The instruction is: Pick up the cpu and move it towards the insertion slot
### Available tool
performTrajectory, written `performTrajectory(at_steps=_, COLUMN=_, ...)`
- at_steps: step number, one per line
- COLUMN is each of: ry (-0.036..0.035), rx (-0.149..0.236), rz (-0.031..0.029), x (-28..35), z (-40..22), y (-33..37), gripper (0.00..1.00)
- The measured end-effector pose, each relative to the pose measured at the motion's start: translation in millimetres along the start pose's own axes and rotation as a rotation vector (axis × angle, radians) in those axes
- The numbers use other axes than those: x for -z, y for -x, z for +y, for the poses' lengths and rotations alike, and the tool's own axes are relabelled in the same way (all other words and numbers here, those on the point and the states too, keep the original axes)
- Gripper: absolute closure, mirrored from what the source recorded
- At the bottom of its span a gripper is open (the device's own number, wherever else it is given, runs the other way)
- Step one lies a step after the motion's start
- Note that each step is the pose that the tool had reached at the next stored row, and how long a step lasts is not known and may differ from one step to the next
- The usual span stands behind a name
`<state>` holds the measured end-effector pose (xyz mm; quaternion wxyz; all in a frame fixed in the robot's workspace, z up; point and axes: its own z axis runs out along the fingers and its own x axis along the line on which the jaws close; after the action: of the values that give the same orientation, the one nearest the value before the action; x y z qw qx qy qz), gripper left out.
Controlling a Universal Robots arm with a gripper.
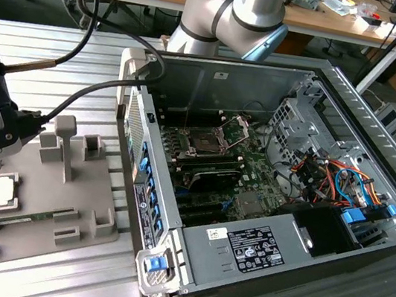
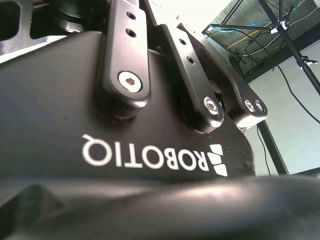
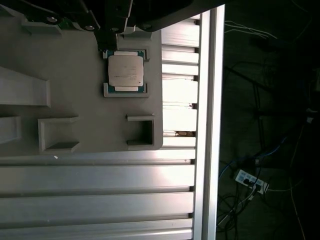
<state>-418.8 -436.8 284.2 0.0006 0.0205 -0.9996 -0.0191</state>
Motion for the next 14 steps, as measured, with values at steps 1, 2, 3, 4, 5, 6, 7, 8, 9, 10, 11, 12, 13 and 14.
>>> performTrajectory(at_steps=1, ry=0.0, rx=0.0, rz=0.0, x=-0.2, z=0.0, y=0.0, gripper=0.89)
performTrajectory(at_steps=2, ry=0.0, rx=0.0, rz=0.0, x=-0.3, z=0.0, y=0.0, gripper=0.89)
performTrajectory(at_steps=3, ry=0.0, rx=0.0, rz=0.0, x=-0.5, z=0.0, y=0.0, gripper=0.89)
performTrajectory(at_steps=4, ry=0.0, rx=0.0, rz=0.0, x=-0.6, z=0.0, y=0.0, gripper=0.89)
performTrajectory(at_steps=5, ry=0.0, rx=0.0, rz=0.0, x=-0.8, z=0.0, y=0.0, gripper=0.89)
performTrajectory(at_steps=6, ry=0.0, rx=0.0, rz=0.0, x=-1.0, z=0.0, y=0.0, gripper=0.89)
performTrajectory(at_steps=7, ry=0.0, rx=0.0, rz=0.0, x=-1.2, z=0.0, y=0.0, gripper=0.89)
performTrajectory(at_steps=8, ry=0.0, rx=0.0, rz=0.0, x=-1.4, z=0.0, y=0.0, gripper=0.89)
performTrajectory(at_steps=9, ry=0.0, rx=0.0, rz=0.0, x=-1.6, z=-0.1, y=0.0, gripper=0.89)
performTrajectory(at_steps=10, ry=0.0, rx=0.0, rz=0.0, x=-1.7, z=-0.1, y=0.0, gripper=0.89)
performTrajectory(at_steps=11, ry=0.0, rx=0.0, rz=0.0, x=-1.8, z=-0.1, y=0.0, gripper=0.89)
performTrajectory(at_steps=12, ry=0.0, rx=0.0, rz=0.0, x=-2.0, z=0.0, y=0.0, gripper=0.89)
performTrajectory(at_steps=13, ry=0.0, rx=0.0, rz=0.0, x=-2.2, z=-0.1, y=0.0, gripper=0.89)
performTrajectory(at_steps=14, ry=0.0, rx=0.0, rz=0.0, x=-2.3, z=-0.1, y=0.0, gripper=0.89)
